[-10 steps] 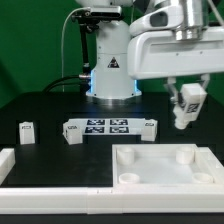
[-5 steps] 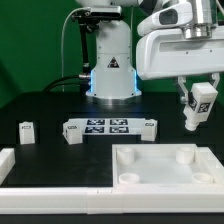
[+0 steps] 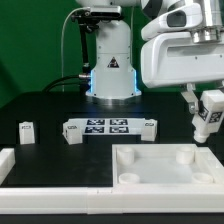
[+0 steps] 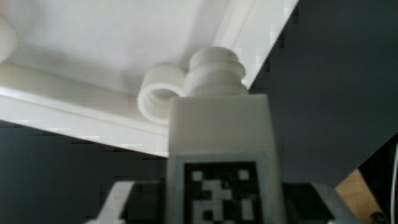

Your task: Assemble one leg

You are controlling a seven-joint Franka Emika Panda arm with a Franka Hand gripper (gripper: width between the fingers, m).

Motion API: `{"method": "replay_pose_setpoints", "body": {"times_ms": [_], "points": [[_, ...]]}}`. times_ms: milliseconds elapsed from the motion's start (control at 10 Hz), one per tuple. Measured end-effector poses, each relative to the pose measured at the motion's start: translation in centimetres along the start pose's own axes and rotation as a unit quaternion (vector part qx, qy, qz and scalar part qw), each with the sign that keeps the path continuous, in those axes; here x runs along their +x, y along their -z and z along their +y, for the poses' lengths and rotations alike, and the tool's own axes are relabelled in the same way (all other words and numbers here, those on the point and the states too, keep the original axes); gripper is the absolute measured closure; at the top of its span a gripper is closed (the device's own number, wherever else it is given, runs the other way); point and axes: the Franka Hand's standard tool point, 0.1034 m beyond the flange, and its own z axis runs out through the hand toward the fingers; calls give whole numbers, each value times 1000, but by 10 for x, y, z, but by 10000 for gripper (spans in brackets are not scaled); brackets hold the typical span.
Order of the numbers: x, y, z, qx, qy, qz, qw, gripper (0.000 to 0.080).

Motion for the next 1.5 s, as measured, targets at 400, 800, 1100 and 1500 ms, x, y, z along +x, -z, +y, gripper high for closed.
{"method": "replay_pose_setpoints", "body": {"times_ms": [400, 800, 1100, 1500], "points": [[14, -12, 11, -5, 13, 24, 1000, 509], [12, -22, 27, -18, 18, 64, 998, 509], [14, -34, 34, -24, 22, 83, 996, 509], [11, -43, 28, -20, 24, 80, 996, 509]]}}
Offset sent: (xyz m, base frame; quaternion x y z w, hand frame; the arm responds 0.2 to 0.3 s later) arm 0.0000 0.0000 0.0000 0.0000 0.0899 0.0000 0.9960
